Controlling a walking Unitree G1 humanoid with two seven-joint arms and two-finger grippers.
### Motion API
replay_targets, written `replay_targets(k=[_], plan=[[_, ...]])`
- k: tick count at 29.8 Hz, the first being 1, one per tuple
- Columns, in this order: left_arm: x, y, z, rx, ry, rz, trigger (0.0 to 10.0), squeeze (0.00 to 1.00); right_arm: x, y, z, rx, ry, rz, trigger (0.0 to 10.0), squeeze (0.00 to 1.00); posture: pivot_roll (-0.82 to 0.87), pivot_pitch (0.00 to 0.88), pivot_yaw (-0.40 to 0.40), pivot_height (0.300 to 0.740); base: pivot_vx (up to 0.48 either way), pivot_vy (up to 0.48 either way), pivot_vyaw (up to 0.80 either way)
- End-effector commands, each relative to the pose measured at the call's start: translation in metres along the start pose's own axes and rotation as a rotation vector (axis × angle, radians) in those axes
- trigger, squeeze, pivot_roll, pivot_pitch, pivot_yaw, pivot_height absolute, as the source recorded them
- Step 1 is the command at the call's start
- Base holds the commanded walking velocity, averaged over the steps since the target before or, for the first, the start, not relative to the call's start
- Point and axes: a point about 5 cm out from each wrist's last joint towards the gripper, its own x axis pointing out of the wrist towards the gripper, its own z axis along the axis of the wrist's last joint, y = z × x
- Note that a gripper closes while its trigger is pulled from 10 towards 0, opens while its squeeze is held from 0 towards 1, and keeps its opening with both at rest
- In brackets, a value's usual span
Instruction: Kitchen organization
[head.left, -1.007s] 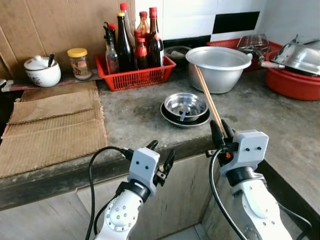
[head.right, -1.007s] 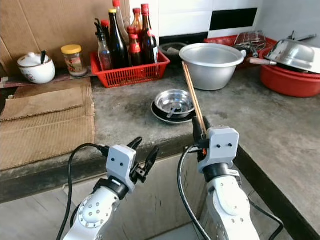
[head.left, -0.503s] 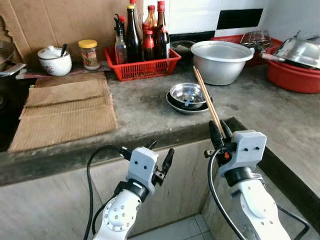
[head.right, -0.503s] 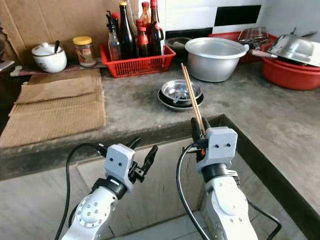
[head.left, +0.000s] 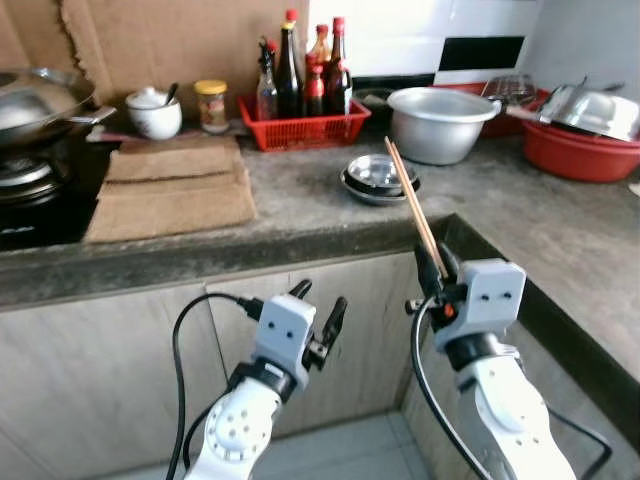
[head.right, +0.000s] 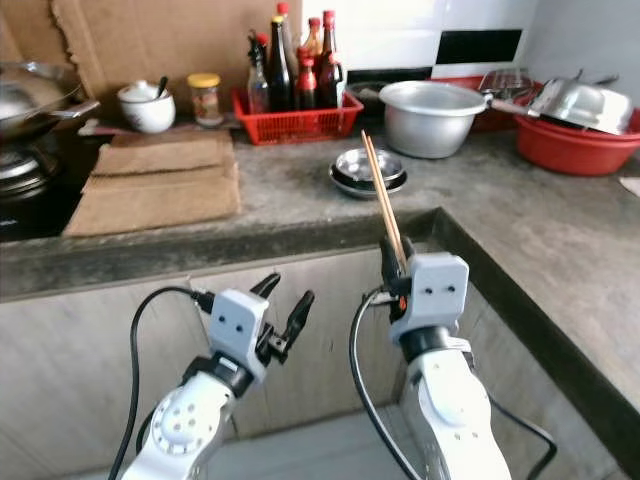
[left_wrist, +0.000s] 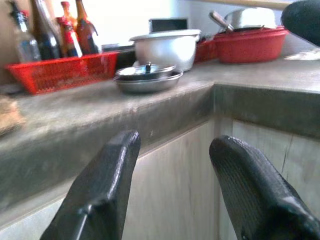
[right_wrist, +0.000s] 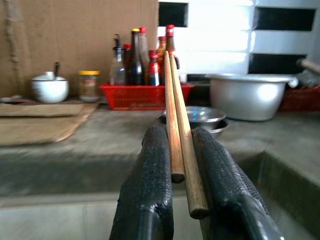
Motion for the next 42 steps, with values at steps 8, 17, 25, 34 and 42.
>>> replay_targets(k=[8, 17, 25, 34, 42], plan=[[0.0016, -0.0033, 0.0025, 0.007, -0.008, -0.015, 10.0, 0.0, -0.0008, -0.0046, 0.0003, -0.012, 0.001, -0.024, 10.0, 0.0, 0.0, 0.0, -0.017, 0.74, -0.337, 0.0, 0.0], [0.0019, -0.0036, 0.0022, 0.006, -0.006, -0.016, 10.0, 0.0, -0.0005, -0.0055, -0.0001, -0.019, 0.005, -0.03, 10.0, 0.0, 0.0, 0.0, -0.014, 0.74, -0.336, 0.0, 0.0], [0.002, -0.0033, 0.002, 0.009, -0.002, -0.016, 10.0, 0.0, 0.0002, -0.0055, -0.0014, -0.02, 0.012, -0.038, 10.0, 0.0, 0.0, 0.0, -0.012, 0.74, -0.328, 0.0, 0.0], [0.0033, -0.0023, 0.0018, 0.006, 0.003, -0.011, 10.0, 0.0, 0.0012, -0.0065, -0.0016, -0.023, 0.012, -0.045, 10.0, 0.0, 0.0, 0.0, -0.01, 0.74, 0.0, 0.0, 0.0], [0.0041, -0.0031, 0.0026, 0.012, -0.002, -0.014, 10.0, 0.0, 0.0022, -0.0076, -0.0018, -0.032, 0.012, -0.049, 10.0, 0.0, 0.0, 0.0, -0.01, 0.74, 0.0, 0.0, 0.0]])
